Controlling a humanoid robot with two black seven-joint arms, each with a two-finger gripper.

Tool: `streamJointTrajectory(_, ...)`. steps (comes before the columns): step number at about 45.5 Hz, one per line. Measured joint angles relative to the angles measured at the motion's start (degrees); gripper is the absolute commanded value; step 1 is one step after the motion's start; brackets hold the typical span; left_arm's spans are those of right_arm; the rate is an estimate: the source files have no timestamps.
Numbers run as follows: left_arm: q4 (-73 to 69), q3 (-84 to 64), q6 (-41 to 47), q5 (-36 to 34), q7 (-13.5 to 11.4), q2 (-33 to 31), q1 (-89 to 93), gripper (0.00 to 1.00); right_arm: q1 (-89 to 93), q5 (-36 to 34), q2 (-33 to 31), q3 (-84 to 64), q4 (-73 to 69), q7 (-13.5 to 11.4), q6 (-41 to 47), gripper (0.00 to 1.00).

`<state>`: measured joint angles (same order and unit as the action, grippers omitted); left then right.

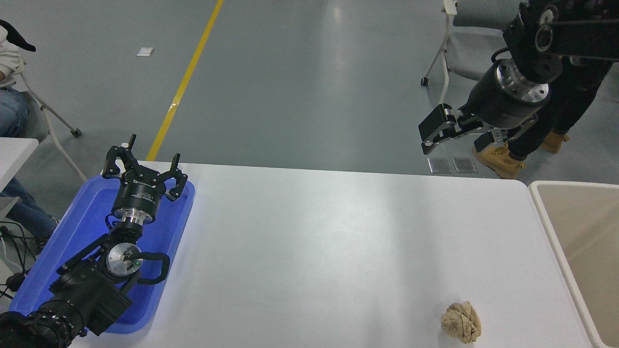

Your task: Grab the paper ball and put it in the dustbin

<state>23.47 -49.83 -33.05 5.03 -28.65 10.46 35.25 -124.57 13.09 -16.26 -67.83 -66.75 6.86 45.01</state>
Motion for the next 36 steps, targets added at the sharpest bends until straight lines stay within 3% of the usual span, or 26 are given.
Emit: streamJointTrajectory(36, 0.0, 0.0, 0.0, 0.0, 0.0, 0.0, 0.0, 1.0, 3.2, 0.6, -6.3, -11.2, -2.3, 0.1, -1.2, 1.0)
